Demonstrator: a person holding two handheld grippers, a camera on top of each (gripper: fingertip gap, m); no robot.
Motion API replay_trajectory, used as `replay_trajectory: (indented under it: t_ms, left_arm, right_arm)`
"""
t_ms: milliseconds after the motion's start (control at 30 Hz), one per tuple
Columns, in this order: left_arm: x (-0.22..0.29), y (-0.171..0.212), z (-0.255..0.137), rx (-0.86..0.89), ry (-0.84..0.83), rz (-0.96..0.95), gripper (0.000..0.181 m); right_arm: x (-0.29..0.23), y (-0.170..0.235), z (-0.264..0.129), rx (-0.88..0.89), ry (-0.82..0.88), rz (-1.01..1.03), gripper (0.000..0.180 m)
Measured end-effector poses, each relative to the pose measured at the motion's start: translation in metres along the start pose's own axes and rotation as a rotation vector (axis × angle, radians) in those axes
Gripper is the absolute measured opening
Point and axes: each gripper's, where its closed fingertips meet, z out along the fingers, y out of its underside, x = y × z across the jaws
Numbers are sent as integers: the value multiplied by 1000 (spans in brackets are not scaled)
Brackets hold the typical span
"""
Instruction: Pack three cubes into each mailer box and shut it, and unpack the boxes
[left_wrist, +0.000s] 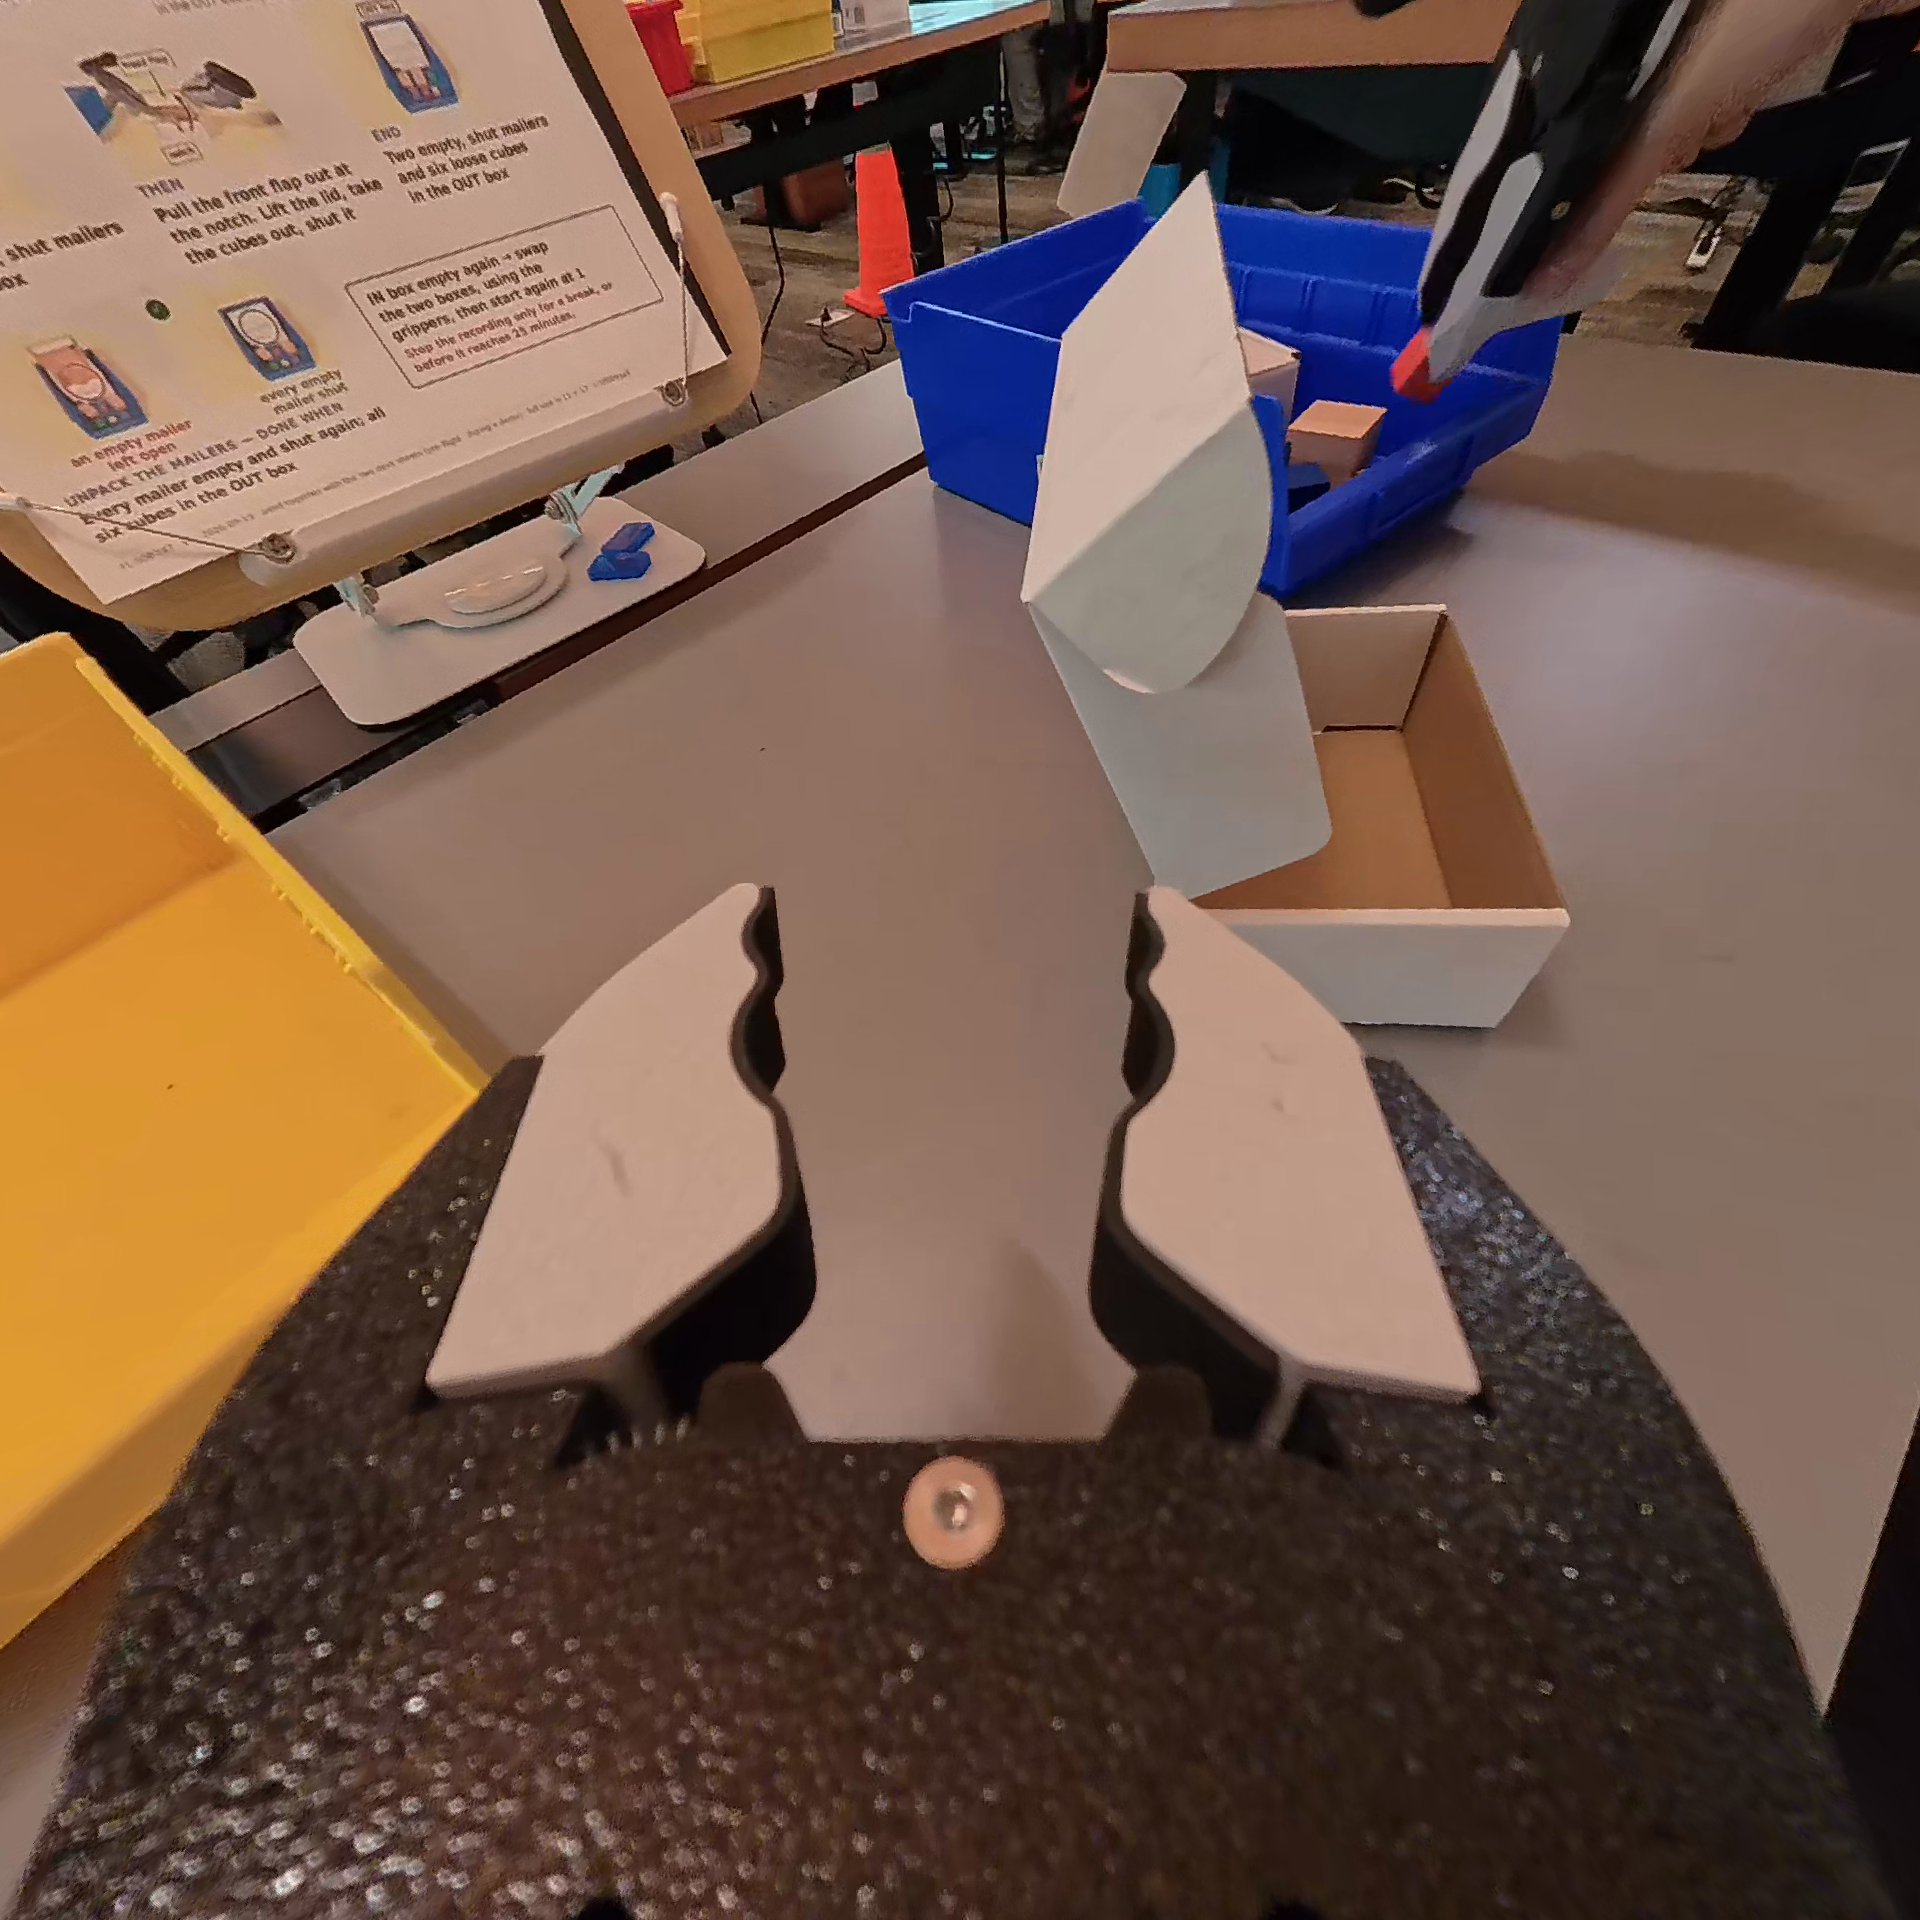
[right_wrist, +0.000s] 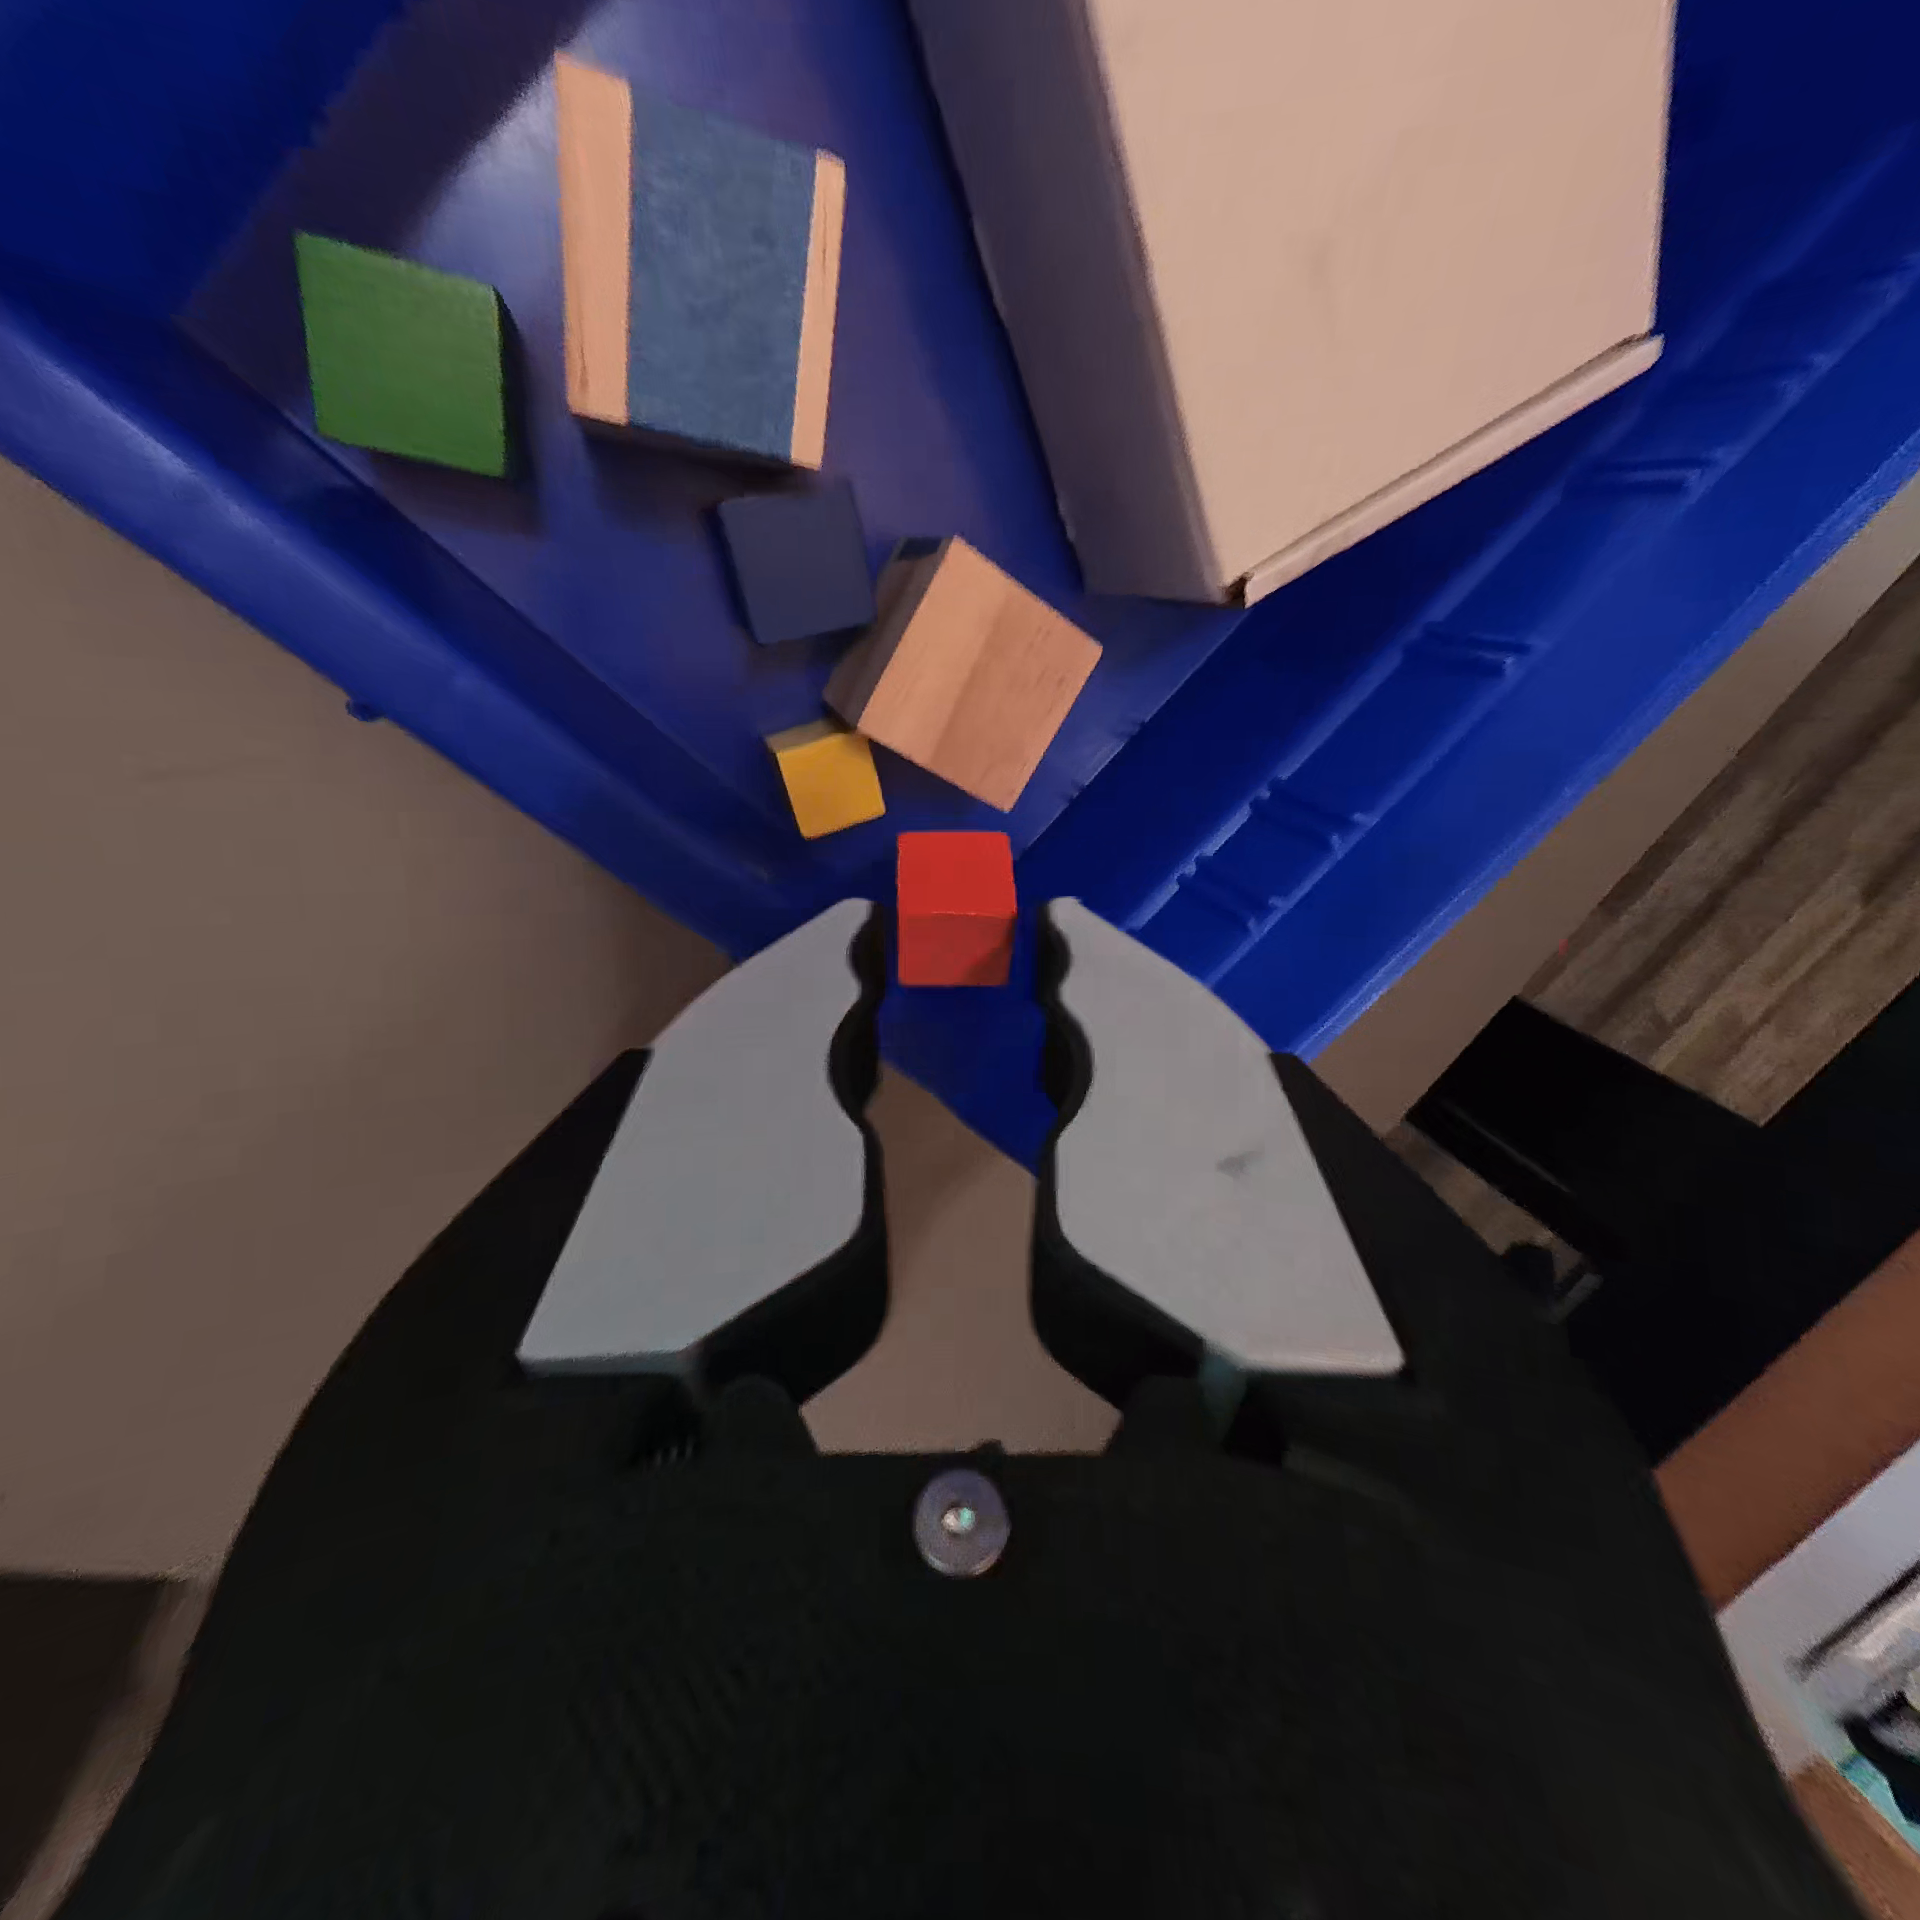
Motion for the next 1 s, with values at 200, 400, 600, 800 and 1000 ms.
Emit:
replay_trajectory:
  t_ms: [200, 400, 600, 800, 1000]
  left_arm:
    - [3, 3, 3, -18, 9, 12, 63]
    - [11, 3, 5, -30, 34, 11, 61]
    - [25, 4, 4, -64, 67, 87, 57]
    - [34, 4, 9, -68, 83, 106, 55]
    - [32, 2, 16, -62, 33, 64, 49]
  right_arm:
    - [-45, -41, -43, 280, 7, 17, 63]
    - [-168, -60, -48, 447, -340, 30, 54]
    - [-206, -53, -38, 444, -419, 92, 31]
    - [-248, -55, -60, 537, -523, 156, 34]
    - [-294, -63, -83, 652, -652, 153, 41]
